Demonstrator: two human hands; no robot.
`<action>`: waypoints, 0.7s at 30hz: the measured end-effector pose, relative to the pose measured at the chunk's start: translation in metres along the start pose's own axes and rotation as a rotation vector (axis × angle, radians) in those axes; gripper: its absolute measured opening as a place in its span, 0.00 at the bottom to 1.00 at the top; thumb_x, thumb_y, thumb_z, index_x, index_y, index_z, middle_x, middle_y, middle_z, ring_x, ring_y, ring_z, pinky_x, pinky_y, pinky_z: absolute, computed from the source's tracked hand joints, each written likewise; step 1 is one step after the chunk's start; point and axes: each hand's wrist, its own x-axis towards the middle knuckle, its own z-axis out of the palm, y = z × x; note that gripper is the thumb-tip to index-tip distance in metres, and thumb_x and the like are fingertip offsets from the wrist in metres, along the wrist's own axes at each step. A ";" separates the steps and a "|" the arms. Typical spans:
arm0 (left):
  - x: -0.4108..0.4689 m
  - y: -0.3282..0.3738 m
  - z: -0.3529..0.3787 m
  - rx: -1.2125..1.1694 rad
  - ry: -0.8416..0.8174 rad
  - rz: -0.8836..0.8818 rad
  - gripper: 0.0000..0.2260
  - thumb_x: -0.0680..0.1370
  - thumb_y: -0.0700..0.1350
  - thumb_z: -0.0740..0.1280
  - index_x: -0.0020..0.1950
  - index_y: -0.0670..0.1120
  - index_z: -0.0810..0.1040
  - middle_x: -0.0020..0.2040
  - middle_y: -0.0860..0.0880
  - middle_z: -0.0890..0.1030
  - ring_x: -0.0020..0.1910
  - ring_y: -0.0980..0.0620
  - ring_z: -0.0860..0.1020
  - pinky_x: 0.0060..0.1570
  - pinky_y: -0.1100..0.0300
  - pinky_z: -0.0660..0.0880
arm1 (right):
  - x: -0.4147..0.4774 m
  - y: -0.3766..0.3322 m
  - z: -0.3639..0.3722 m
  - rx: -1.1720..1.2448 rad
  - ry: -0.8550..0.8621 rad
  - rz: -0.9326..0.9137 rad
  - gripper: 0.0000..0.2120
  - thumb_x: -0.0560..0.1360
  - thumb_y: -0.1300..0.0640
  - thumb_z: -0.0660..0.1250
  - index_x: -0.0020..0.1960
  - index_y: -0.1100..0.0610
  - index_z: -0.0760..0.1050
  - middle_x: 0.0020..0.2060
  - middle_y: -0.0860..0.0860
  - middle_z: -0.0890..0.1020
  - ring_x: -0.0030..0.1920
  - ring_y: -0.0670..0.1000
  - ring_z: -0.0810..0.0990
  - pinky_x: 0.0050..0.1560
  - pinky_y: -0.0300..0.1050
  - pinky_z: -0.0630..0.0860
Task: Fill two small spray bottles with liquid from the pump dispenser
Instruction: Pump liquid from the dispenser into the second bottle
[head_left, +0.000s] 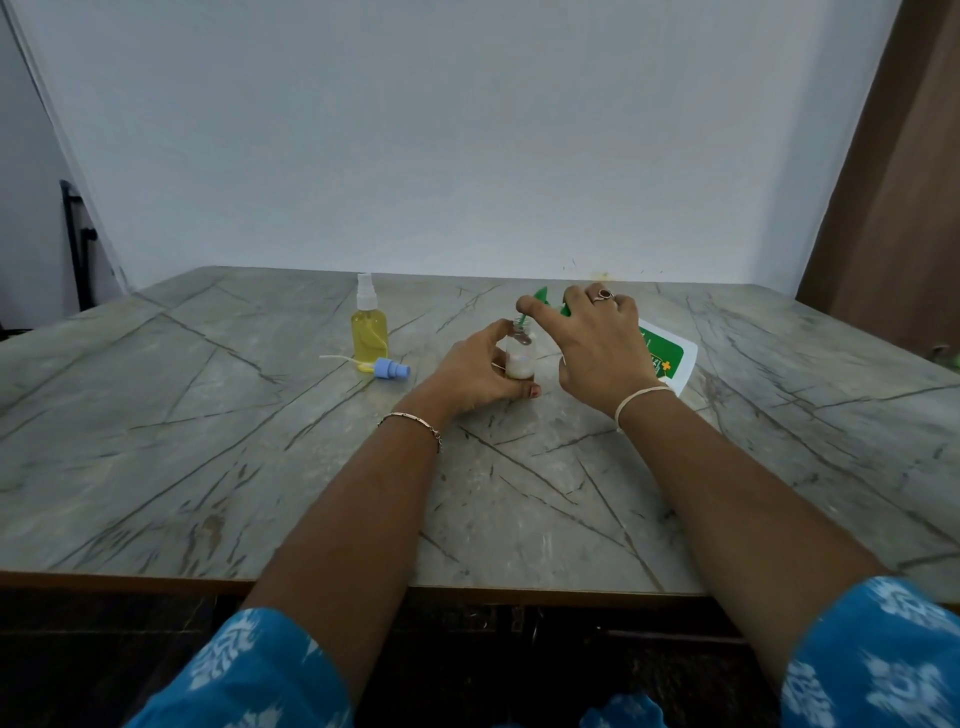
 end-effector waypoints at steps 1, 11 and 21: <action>0.000 0.000 0.000 0.009 0.001 0.004 0.32 0.68 0.49 0.78 0.68 0.50 0.67 0.56 0.43 0.80 0.52 0.45 0.80 0.60 0.50 0.74 | 0.000 0.000 0.000 0.003 0.005 0.003 0.36 0.67 0.60 0.70 0.70 0.44 0.58 0.55 0.58 0.75 0.57 0.61 0.73 0.56 0.59 0.70; 0.000 0.001 0.000 0.021 0.009 0.026 0.29 0.68 0.49 0.78 0.65 0.50 0.69 0.53 0.46 0.81 0.49 0.48 0.80 0.53 0.59 0.74 | 0.003 -0.005 0.001 0.012 0.028 0.024 0.33 0.66 0.60 0.70 0.67 0.46 0.63 0.54 0.58 0.75 0.56 0.62 0.73 0.55 0.60 0.70; 0.002 -0.001 0.001 0.030 0.025 0.019 0.31 0.67 0.49 0.78 0.66 0.50 0.68 0.54 0.45 0.80 0.50 0.47 0.81 0.57 0.53 0.75 | 0.000 0.000 0.001 -0.016 0.022 -0.009 0.37 0.67 0.60 0.69 0.70 0.43 0.57 0.53 0.57 0.75 0.54 0.61 0.73 0.54 0.59 0.71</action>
